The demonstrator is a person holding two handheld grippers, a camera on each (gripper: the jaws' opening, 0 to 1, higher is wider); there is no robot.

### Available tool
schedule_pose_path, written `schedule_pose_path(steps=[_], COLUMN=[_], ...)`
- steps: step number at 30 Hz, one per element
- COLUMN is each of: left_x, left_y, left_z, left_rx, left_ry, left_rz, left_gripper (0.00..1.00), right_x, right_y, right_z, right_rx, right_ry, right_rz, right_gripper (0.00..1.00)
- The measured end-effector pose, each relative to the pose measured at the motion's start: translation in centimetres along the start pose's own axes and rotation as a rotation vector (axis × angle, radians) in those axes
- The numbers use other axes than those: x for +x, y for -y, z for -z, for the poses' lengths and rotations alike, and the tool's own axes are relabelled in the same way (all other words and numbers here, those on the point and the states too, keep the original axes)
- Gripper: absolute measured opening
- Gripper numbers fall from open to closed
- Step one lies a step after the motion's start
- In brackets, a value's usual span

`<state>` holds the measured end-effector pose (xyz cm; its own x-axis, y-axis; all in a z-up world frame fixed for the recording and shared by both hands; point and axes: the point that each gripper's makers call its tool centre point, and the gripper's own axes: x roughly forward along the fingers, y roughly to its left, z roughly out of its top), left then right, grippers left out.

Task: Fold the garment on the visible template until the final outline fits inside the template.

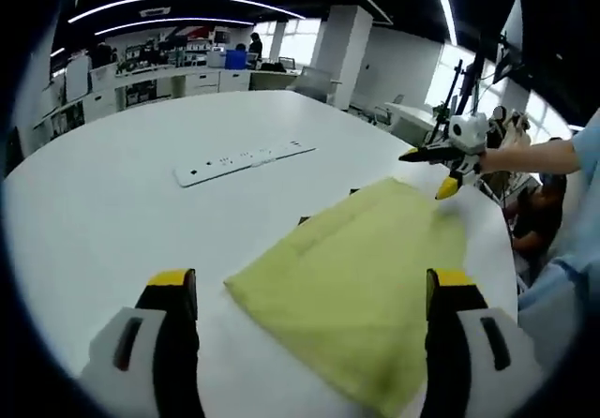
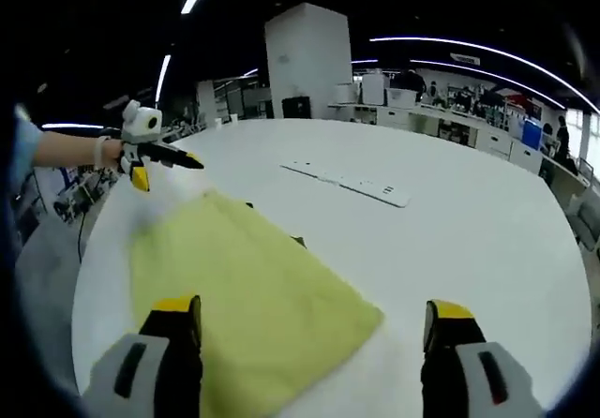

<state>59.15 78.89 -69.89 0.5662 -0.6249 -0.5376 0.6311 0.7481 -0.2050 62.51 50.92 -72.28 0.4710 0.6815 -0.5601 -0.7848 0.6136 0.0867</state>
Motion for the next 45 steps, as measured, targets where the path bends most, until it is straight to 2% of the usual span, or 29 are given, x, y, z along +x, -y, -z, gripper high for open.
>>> schedule_pose_path(steps=[8, 21, 27, 32, 36, 39, 43, 45], left_x=[-1.2, -3.3, -4.3, -5.1, -5.6, -6.0, -6.3, -6.5], left_y=[0.9, 3.3, 3.6, 4.6, 5.5, 5.9, 6.1, 6.1], left_z=[0.2, 2.3, 3.3, 4.3, 5.1, 5.5, 6.5, 6.9], left_rx=[-0.009, -0.018, -0.024, -0.045, -0.063, -0.078, -0.102, -0.109], left_ry=[0.008, 0.011, 0.005, 0.013, 0.017, 0.035, 0.034, 0.033], left_rz=[0.005, 0.015, 0.011, 0.024, 0.038, 0.044, 0.045, 0.045], left_gripper=[0.99, 0.99, 0.97, 0.91, 0.85, 0.84, 0.82, 0.82], right_x=[-1.0, -2.8, -3.8, -4.9, -5.9, -6.6, -7.1, -7.3], right_y=[-0.3, -1.3, -2.1, -2.7, -3.3, -3.8, -3.9, -4.0], right_z=[-0.4, 0.9, 1.5, 1.8, 2.6, 3.2, 4.4, 4.6], right_rx=[-0.003, 0.025, 0.035, 0.046, 0.059, 0.077, 0.08, 0.091], right_ry=[0.006, 0.004, 0.008, 0.023, 0.021, 0.02, 0.01, 0.017], right_rz=[0.013, 0.019, 0.011, 0.007, -0.001, -0.008, 0.026, 0.017], right_gripper=[0.99, 0.95, 0.94, 0.92, 0.86, 0.86, 0.74, 0.74])
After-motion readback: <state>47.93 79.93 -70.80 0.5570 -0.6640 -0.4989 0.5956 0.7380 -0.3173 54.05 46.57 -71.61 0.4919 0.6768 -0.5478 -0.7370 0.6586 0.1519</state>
